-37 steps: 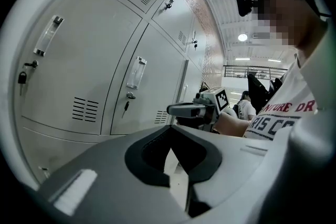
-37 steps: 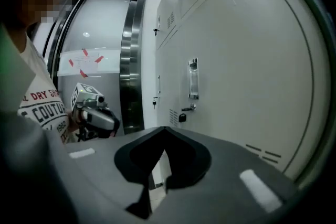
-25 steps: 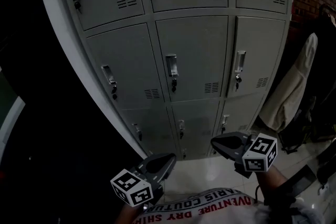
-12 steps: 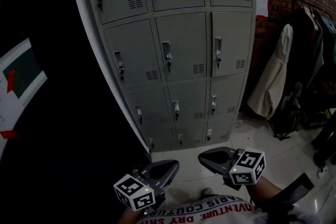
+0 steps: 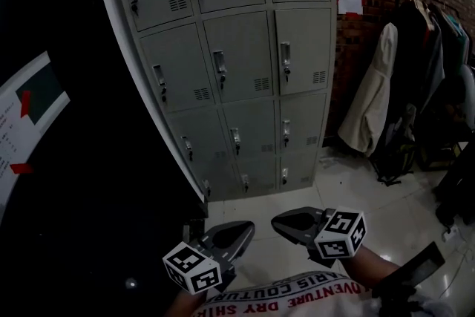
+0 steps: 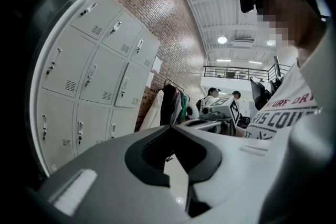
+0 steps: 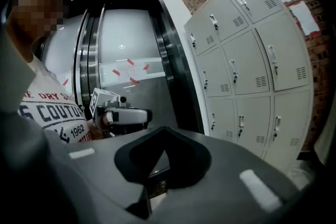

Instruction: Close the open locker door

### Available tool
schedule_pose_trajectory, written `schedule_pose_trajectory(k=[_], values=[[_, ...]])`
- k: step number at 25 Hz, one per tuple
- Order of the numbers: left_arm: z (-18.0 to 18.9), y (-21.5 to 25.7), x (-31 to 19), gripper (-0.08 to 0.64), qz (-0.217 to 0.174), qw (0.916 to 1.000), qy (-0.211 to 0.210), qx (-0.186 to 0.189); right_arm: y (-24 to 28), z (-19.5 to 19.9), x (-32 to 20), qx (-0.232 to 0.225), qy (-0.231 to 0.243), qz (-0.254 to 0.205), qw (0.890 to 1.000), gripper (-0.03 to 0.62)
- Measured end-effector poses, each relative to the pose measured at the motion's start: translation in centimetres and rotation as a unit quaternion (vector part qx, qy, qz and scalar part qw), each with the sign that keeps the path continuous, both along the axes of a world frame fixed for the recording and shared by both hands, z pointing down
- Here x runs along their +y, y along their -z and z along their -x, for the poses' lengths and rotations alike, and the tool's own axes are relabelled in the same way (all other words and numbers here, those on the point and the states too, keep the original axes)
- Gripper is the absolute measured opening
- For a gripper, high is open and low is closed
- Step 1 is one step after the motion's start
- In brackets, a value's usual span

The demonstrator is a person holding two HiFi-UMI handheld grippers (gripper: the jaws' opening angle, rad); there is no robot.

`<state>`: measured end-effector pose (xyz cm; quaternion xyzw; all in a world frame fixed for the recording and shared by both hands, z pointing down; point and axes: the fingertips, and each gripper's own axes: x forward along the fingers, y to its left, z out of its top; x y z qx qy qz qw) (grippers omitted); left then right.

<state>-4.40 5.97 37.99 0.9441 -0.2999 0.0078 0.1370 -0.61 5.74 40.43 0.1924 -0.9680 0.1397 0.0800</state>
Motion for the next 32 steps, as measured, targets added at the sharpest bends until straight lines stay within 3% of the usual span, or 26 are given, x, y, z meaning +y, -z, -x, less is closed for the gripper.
schedule_pose_trajectory(k=[12, 32], values=[[-4.7, 1.0, 1.9, 0.005, -0.015, 0.9997, -0.018, -0.011, 1.0, -2.8, 2.4, 0.005, 0.006, -0.002, 1.0, -0.005], [-5.0, -0.7, 2.0, 0.005, -0.017, 0.9995, -0.003, -0.025, -0.5, -3.1, 3.2, 0.017, 0.027, -0.008, 0.999, -0.004]])
